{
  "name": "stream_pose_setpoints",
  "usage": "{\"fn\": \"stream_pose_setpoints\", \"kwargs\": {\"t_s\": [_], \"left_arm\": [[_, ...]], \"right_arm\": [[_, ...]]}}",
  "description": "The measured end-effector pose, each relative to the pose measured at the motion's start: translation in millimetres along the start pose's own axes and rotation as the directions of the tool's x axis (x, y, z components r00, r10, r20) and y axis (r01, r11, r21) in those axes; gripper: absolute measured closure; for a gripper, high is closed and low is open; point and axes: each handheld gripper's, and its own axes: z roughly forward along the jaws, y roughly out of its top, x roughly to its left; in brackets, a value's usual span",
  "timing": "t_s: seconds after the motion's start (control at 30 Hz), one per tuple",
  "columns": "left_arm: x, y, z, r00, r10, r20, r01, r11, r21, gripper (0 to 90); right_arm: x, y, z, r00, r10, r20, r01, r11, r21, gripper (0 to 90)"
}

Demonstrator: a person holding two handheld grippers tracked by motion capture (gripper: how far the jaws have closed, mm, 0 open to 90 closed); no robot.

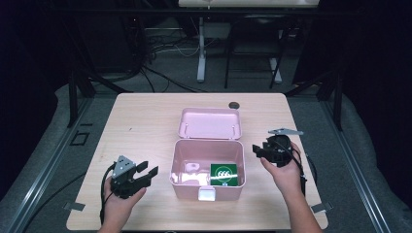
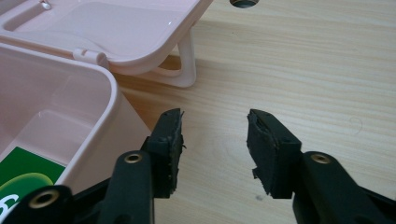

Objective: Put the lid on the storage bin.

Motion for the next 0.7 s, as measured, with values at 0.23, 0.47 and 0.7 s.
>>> {"fn": "stream_pose_setpoints", "kwargs": {"t_s": [0.23,0.47,0.7], "left_arm": [[-4.7,2.7,1.0,0.9998,0.004,0.019,-0.004,0.9999,-0.011,52.7],[-13.9,8.7,-1.1,0.9983,0.024,0.054,-0.024,0.9997,-0.009,55.1],[-21.8,20.0,-5.9,0.995,0.034,0.094,-0.033,0.9993,-0.017,56.0]], "right_arm": [[0.8,-1.9,1.2,0.9999,-0.01,-0.004,0.01,1.0,0.014,59.4],[1.6,1.1,-1.8,0.9973,0.016,-0.072,-0.014,1.0,0.02,64.6],[5.9,8.9,-3.6,0.9971,0.012,-0.075,-0.011,1.0,0.007,61.9]]}}
